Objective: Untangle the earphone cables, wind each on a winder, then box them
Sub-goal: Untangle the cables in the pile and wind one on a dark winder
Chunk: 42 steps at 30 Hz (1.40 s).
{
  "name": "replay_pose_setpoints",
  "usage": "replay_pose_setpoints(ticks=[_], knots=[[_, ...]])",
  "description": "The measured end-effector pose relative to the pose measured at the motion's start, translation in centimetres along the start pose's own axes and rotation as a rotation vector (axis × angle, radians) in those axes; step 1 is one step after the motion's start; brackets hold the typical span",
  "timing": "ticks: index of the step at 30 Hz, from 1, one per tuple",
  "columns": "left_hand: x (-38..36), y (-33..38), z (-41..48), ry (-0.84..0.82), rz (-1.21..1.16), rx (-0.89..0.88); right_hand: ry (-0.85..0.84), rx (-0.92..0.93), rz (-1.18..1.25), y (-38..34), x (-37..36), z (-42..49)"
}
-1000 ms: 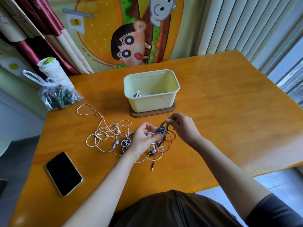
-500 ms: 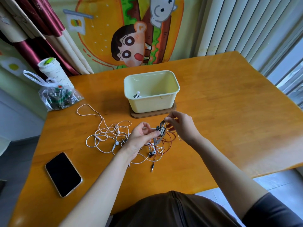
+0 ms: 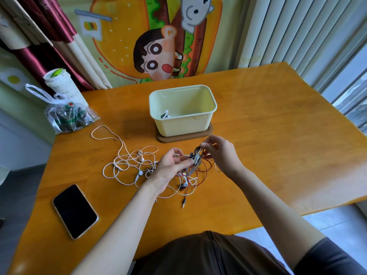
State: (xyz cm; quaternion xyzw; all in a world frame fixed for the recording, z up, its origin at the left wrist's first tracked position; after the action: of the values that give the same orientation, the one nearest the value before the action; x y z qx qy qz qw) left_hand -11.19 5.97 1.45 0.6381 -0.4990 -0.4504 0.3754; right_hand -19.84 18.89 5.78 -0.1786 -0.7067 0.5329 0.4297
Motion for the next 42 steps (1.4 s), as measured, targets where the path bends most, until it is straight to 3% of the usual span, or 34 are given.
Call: replay_pose_setpoints(ticks=[8, 22, 30, 37, 42], knots=[[0.8, -0.2, 0.0, 0.063, 0.074, -0.033, 0.044, 0.064, -0.102, -0.1, -0.3, -0.1], [0.9, -0.8, -0.2, 0.013, -0.047, -0.017, -0.050, -0.009, 0.122, -0.1, -0.5, -0.4], [1.1, -0.2, -0.7, -0.010, 0.027, -0.005, -0.065, -0.067, 0.197, 0.9, -0.4, -0.7], [-0.7, 0.2, -0.5, -0.043, -0.295, -0.032, -0.081, -0.114, 0.454, 0.8, -2.1, -1.0], [-0.4, 0.2, -0.3, 0.108, -0.513, -0.038, -0.010, -0.133, 0.446, 1.4, -3.2, -1.7]])
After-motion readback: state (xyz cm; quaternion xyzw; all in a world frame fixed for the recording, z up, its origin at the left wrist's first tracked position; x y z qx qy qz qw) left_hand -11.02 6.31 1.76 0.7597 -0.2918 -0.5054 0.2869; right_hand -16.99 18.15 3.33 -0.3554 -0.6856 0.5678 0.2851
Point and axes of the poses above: each hand's wrist, its own z-axis towards the middle knuckle, its own x-axis out of the back of the hand, y = z × x, the point moved 7 cm from there along z, towards the middle knuckle, and after that the axes turned 9 degrees about -y, right-handed, at the moved point
